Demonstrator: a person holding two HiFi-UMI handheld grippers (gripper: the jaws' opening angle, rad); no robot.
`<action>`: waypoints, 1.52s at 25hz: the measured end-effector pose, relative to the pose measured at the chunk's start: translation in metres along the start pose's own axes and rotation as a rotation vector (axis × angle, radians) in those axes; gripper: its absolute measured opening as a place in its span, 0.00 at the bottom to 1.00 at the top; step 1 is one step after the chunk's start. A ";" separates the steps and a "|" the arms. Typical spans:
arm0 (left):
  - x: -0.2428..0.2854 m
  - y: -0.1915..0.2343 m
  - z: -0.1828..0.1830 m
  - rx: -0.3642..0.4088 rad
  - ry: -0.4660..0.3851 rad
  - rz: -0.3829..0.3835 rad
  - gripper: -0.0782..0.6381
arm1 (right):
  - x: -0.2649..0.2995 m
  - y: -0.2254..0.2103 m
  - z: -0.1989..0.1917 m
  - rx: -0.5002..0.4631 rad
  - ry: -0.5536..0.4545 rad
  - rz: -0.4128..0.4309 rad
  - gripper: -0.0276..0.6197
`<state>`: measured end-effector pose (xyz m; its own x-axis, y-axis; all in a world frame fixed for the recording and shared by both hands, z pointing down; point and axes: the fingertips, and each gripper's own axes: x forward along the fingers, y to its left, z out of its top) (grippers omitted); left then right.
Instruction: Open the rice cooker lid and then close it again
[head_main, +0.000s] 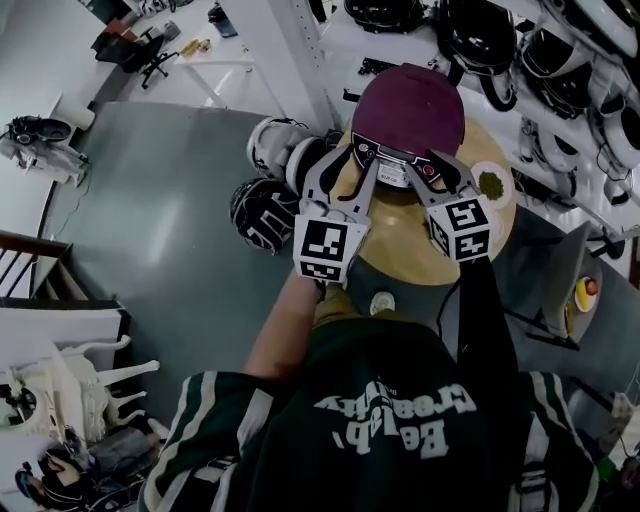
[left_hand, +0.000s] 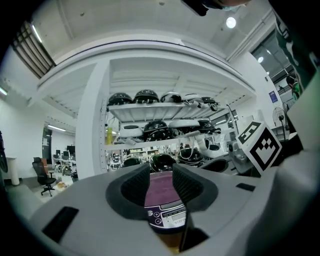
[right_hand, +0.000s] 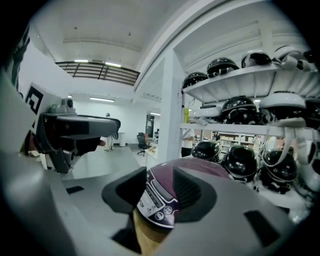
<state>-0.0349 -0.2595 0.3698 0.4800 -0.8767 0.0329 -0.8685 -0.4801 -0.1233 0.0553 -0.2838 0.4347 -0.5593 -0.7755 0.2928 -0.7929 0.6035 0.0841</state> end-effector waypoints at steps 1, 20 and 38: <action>0.005 0.003 -0.001 -0.003 -0.001 -0.006 0.29 | 0.006 -0.001 -0.003 0.000 0.019 0.007 0.31; 0.082 0.041 -0.033 -0.030 0.057 -0.078 0.29 | 0.070 0.012 -0.059 -0.058 0.301 0.094 0.27; 0.078 0.033 -0.045 -0.055 0.068 -0.091 0.29 | 0.072 0.016 -0.068 -0.173 0.321 0.067 0.27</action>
<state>-0.0312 -0.3454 0.4127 0.5496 -0.8283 0.1092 -0.8278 -0.5575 -0.0625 0.0184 -0.3175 0.5217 -0.4829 -0.6522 0.5844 -0.6887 0.6950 0.2066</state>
